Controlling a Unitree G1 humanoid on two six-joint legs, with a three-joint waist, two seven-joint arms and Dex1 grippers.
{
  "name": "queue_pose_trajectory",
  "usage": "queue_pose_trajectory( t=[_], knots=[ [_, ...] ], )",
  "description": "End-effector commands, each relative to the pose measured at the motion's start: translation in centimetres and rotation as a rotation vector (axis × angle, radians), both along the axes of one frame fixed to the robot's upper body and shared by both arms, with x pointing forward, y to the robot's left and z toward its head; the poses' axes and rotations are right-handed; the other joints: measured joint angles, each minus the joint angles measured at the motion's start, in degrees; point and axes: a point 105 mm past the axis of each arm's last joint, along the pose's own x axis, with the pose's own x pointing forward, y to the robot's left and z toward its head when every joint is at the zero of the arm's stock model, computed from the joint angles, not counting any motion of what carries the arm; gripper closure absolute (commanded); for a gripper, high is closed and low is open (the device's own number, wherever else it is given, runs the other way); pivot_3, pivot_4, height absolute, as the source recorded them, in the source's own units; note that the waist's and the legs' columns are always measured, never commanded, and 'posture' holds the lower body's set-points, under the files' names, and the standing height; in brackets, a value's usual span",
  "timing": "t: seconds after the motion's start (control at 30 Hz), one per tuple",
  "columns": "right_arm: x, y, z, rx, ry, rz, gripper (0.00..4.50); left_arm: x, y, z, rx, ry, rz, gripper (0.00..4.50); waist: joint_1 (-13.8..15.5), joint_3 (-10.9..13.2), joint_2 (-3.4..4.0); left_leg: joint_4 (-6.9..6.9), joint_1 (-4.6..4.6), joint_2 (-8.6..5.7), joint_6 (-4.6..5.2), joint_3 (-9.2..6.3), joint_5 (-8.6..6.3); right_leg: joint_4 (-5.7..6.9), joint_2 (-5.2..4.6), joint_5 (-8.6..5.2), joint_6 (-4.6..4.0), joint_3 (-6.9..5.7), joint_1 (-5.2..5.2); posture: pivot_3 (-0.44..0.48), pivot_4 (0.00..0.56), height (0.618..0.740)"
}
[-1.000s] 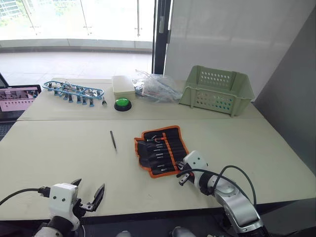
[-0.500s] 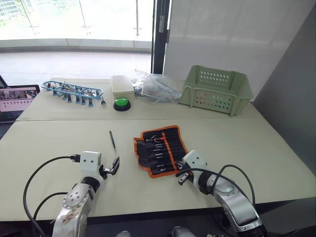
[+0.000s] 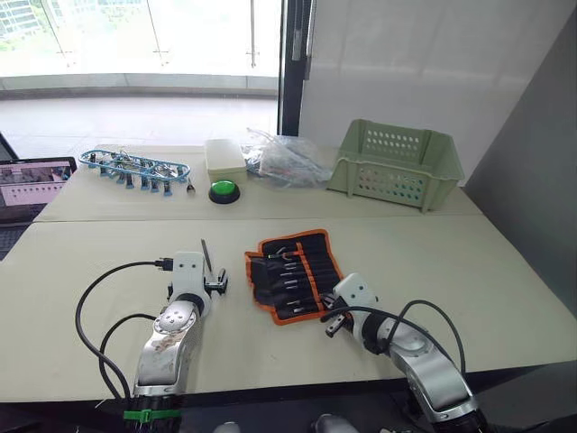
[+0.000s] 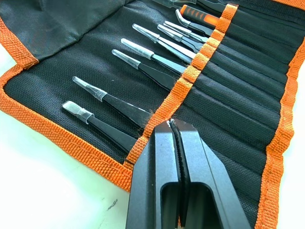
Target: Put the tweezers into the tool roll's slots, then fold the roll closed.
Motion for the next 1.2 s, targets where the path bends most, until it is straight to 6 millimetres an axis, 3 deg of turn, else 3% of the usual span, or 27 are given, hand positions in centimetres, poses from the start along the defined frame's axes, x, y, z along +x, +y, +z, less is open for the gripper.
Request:
queue_pose_trajectory(
  t=[0.03,0.23,0.43,0.7,0.73,0.83,0.93,1.03,1.13,1.2],
  knots=[
    [-1.5,-0.9,-4.8,-0.061,0.196,-0.022,4.50,0.8,-1.1,-1.6,-0.007,0.055,-0.019,0.56,0.06,-0.04,0.16,0.00,0.02,-0.02,-0.06,0.00,-0.04,0.00,0.00,-0.02,-0.03,0.00,0.02,0.000,0.150,0.725],
    [-1.4,-0.8,-4.7,-0.059,0.194,-0.021,4.50,1.5,-1.8,-2.2,-0.038,0.062,-0.033,2.44,0.15,-0.01,0.30,-0.02,0.71,-0.08,-0.44,-0.12,-0.26,-0.15,-0.02,-0.04,-0.04,0.00,0.37,0.000,0.150,0.725],
    [-1.6,-0.9,-4.8,-0.059,0.195,-0.028,4.50,1.7,-1.7,-2.1,-0.031,0.048,-0.027,4.39,0.44,-0.02,0.33,-0.05,0.68,-0.12,-0.45,-0.12,-0.27,-0.25,-0.06,-0.04,-0.03,0.01,0.37,0.000,0.150,0.725],
    [-1.7,-1.0,-4.8,-0.057,0.198,-0.032,4.50,2.3,-0.7,0.1,0.041,-0.044,-0.043,4.46,0.70,0.01,0.34,-0.12,0.67,-0.11,-0.46,-0.13,-0.27,-0.28,-0.05,-0.05,-0.03,0.00,0.30,0.000,0.150,0.725],
    [-1.7,-1.0,-4.9,-0.057,0.198,-0.033,4.50,2.4,-0.6,0.9,0.063,-0.073,-0.059,4.46,0.70,0.03,0.32,-0.13,0.66,-0.11,-0.46,-0.13,-0.27,-0.30,-0.05,-0.05,-0.03,0.00,0.30,0.000,0.150,0.725],
    [-1.7,-1.0,-4.9,-0.058,0.201,-0.034,4.50,2.6,-0.7,6.1,0.187,-0.265,-0.197,4.46,0.59,0.35,0.10,-0.15,0.55,-0.08,-0.47,-0.14,-0.27,-0.31,-0.04,-0.05,-0.04,-0.01,0.17,0.000,0.150,0.725],
    [-1.8,-1.0,-4.9,-0.060,0.201,-0.034,4.50,1.8,-2.8,9.7,0.202,-0.397,-0.409,4.46,0.38,0.33,0.03,-0.17,-0.28,-0.05,-0.47,-0.11,-0.22,-0.25,-0.01,0.06,-0.02,0.00,-0.41,0.000,0.150,0.725],
    [-1.8,-1.1,-4.8,-0.061,0.201,-0.034,4.50,0.6,-4.7,11.7,0.135,-0.456,-0.587,4.46,0.50,0.29,-0.04,-0.17,-0.54,-0.07,-0.09,-0.06,0.00,-0.26,-0.05,0.29,0.28,0.00,-0.56,0.000,0.150,0.725],
    [-1.8,-1.2,-4.9,-0.061,0.202,-0.038,4.50,-2.2,-8.6,11.8,0.051,-0.414,-0.921,4.46,0.26,0.27,-0.08,-0.21,-0.74,-0.05,-0.13,-0.04,-0.07,-0.30,-0.03,0.28,0.27,0.01,-0.66,0.000,0.150,0.725],
    [-1.9,-1.1,-4.9,-0.061,0.203,-0.038,4.50,-2.9,-9.6,11.0,0.038,-0.350,-1.009,4.46,0.16,0.28,-0.05,-0.22,-0.75,-0.05,-0.12,-0.05,-0.07,-0.30,-0.03,0.26,0.27,0.00,-0.68,0.000,0.150,0.725]
  ],
)
